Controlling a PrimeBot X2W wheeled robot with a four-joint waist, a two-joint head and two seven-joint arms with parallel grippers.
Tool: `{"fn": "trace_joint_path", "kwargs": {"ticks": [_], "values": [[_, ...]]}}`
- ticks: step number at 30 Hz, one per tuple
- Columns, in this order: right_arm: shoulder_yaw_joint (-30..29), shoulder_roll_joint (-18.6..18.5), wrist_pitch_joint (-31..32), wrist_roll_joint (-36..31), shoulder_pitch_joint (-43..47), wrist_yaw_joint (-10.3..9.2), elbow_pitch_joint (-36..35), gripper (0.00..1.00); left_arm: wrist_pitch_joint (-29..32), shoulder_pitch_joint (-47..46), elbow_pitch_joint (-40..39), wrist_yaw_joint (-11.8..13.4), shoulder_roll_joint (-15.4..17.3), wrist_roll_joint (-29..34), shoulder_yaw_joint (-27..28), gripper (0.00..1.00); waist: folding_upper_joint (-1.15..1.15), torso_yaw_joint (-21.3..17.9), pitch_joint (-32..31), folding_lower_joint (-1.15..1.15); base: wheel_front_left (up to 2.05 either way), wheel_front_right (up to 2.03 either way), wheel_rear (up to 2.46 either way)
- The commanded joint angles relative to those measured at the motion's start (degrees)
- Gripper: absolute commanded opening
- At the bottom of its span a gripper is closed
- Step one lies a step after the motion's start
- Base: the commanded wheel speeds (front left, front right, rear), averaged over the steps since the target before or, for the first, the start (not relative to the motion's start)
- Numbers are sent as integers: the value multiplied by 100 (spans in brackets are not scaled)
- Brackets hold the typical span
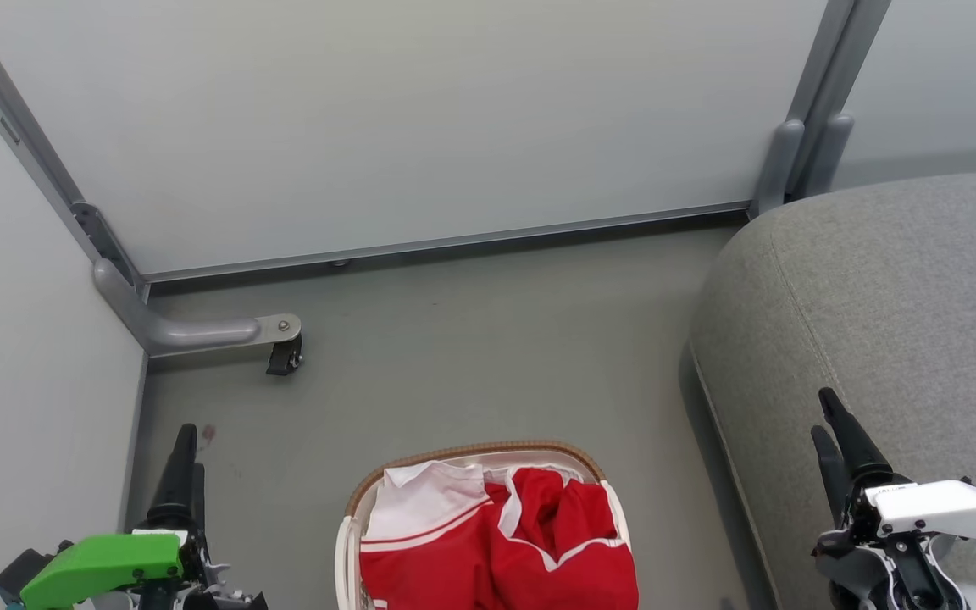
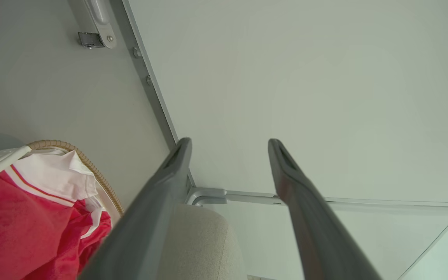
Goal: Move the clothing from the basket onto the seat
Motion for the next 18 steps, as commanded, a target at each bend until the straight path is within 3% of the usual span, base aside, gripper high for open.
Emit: {"fn": "trace_joint_path", "kwargs": {"ticks": [1, 12, 18], "values": [[45, -114, -70, -214, -180, 1, -61, 100, -68, -192, -64, -7, 59, 287, -10, 100, 0, -4, 4, 0, 0, 0, 0], [90, -217, -377, -1833, -338, 2, -27, 100, -374, -287, 26, 70, 48, 2153, -133, 100, 0, -25, 32, 0, 0, 0, 0], [243, -273, -514, -2424, -414, 2, -37, 100, -511, -320, 123, 114, 60, 2819, -251, 100, 0, -38, 35, 0, 0, 0, 0]]}}
